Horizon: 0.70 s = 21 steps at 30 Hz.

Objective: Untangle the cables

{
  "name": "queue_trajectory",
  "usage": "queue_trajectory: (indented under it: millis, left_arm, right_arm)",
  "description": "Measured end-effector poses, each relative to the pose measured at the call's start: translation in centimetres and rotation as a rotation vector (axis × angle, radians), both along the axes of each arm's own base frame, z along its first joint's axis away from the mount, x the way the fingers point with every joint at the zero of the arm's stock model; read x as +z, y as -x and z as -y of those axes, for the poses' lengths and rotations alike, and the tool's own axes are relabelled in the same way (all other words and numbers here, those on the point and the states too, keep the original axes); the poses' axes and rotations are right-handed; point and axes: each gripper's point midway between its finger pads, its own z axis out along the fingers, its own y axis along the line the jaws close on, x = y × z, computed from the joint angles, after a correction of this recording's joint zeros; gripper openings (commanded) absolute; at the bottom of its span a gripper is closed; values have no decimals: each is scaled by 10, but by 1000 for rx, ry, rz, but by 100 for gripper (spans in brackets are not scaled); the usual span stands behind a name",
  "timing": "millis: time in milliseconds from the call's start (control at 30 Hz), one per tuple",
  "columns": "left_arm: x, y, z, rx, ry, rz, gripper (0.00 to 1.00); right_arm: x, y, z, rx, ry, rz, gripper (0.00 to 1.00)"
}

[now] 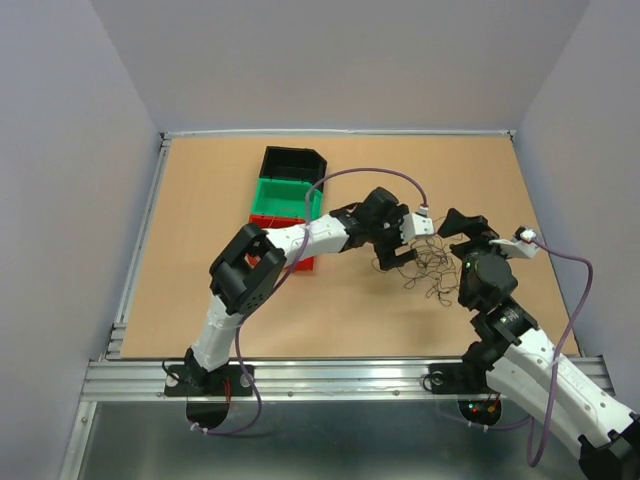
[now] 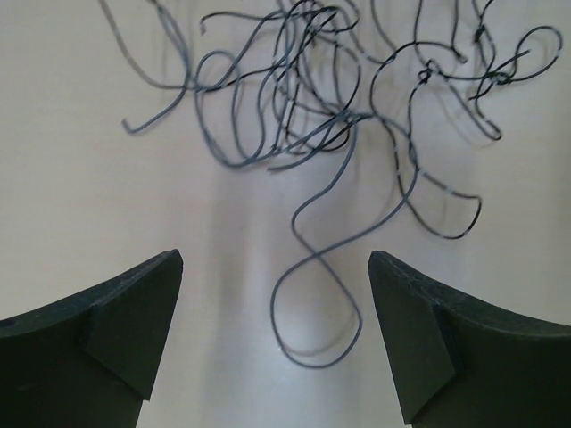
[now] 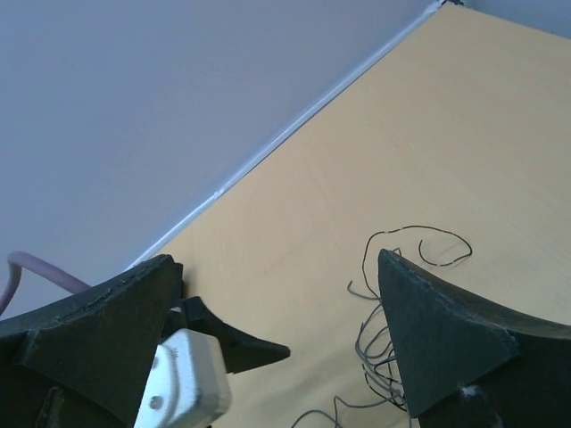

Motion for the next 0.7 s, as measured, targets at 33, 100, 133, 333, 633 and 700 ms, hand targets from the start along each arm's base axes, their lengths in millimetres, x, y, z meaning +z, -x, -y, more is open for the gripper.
queue_trajectory:
  millis: [33, 100, 133, 333, 633, 700]
  left_arm:
    - [-2, 4, 8, -18, -1, -6, 96]
    - [-5, 10, 22, -45, -1, -13, 93]
    - [-9, 14, 28, -57, -4, -18, 90]
    - [-45, 28, 45, -74, -75, -81, 30]
    - [-52, 27, 41, -41, -122, -96, 0]
    - [-45, 32, 27, -26, -141, -92, 0]
  right_arm:
    - [0, 0, 1, -3, 0, 0, 100]
    - [0, 1, 2, -6, -1, 1, 100]
    - [0, 1, 2, -7, -1, 2, 100]
    - [-1, 5, 5, -8, -7, 10, 100]
    - [-2, 9, 6, -5, -14, 22, 99]
    - [-6, 8, 5, -4, -5, 8, 99]
